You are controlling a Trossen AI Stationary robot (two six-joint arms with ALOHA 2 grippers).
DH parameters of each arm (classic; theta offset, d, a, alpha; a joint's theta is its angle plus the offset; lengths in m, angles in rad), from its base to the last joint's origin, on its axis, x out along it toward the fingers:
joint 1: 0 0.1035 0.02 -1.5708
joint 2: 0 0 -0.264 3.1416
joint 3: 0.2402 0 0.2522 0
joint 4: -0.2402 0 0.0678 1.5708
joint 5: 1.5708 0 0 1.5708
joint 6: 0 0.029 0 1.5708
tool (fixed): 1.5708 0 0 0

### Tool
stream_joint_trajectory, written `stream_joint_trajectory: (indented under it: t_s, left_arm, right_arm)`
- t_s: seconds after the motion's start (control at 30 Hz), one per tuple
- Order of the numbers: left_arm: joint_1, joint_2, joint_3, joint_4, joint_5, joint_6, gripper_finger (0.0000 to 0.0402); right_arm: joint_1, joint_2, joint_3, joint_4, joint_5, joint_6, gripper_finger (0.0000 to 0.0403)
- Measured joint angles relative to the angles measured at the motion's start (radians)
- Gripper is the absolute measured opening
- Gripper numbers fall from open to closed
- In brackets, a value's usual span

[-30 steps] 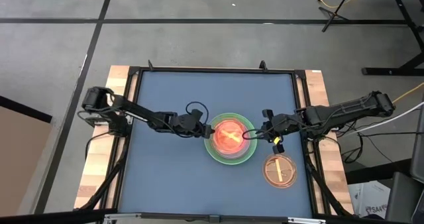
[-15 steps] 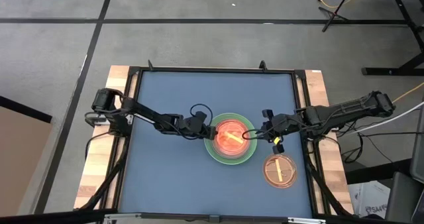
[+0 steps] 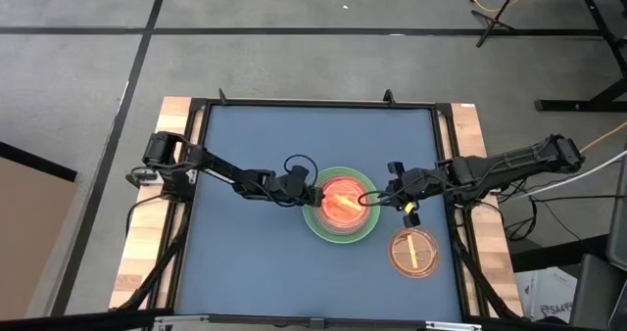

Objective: Stack plastic plates
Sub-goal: Stack the left light orange plate on top of the light pink plate

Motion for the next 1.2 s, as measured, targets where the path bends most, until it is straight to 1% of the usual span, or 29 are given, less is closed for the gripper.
stream_joint_trajectory:
  t_s: [0.43,0.7,0.83,1.2]
  left_arm:
    - [0.0,-0.001,0.0,-0.067,-0.003,0.0,0.0]
    - [0.0,-0.001,0.0,-0.066,-0.005,0.001,0.0]
    - [0.0,-0.001,0.0,-0.067,-0.028,0.001,0.0]
    - [0.0,-0.001,0.0,-0.066,-0.032,0.001,0.0047]
  right_arm:
    - [0.0,0.0,0.0,0.0,0.0,0.0,0.0085]
    - [0.0,0.0,0.0,0.0,0.0,0.0,0.0085]
    - [0.0,0.0,0.0,0.0,0.0,0.0,0.0085]
    - [0.0,0.0,0.0,0.0,0.0,0.0,0.0085]
